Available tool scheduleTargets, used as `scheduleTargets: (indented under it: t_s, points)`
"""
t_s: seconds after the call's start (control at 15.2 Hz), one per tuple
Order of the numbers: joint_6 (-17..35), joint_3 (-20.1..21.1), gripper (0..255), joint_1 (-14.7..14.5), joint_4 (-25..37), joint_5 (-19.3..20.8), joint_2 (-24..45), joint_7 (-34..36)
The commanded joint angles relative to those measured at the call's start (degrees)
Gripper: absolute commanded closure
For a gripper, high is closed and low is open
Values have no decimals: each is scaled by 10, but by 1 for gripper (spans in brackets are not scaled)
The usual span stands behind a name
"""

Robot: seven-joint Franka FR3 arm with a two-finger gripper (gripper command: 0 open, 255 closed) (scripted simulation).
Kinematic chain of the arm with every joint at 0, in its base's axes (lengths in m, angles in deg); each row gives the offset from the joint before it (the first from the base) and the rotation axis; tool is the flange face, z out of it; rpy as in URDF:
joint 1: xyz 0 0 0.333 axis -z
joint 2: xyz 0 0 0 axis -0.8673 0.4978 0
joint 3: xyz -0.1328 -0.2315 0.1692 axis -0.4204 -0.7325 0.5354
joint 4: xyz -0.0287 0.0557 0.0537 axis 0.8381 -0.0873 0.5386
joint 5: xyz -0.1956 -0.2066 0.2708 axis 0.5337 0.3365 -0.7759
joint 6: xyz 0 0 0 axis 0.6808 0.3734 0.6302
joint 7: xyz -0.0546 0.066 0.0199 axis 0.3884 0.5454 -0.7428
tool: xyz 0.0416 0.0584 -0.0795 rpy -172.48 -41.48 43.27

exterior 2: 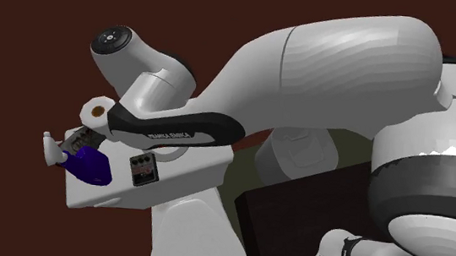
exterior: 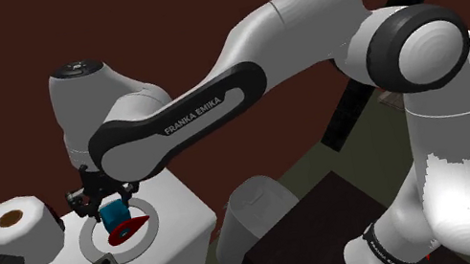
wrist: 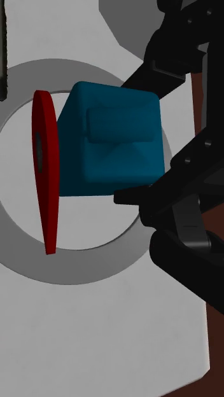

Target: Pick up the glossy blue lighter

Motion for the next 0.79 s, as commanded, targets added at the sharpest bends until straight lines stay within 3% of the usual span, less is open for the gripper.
scheduleTargets:
  t_s: [0.0, 0.73]
  points:
    - [1, 0, 255, 0, 0, 0, 0, 0]
    - [-27, 7, 255, 4, 9, -10, -20, -5]
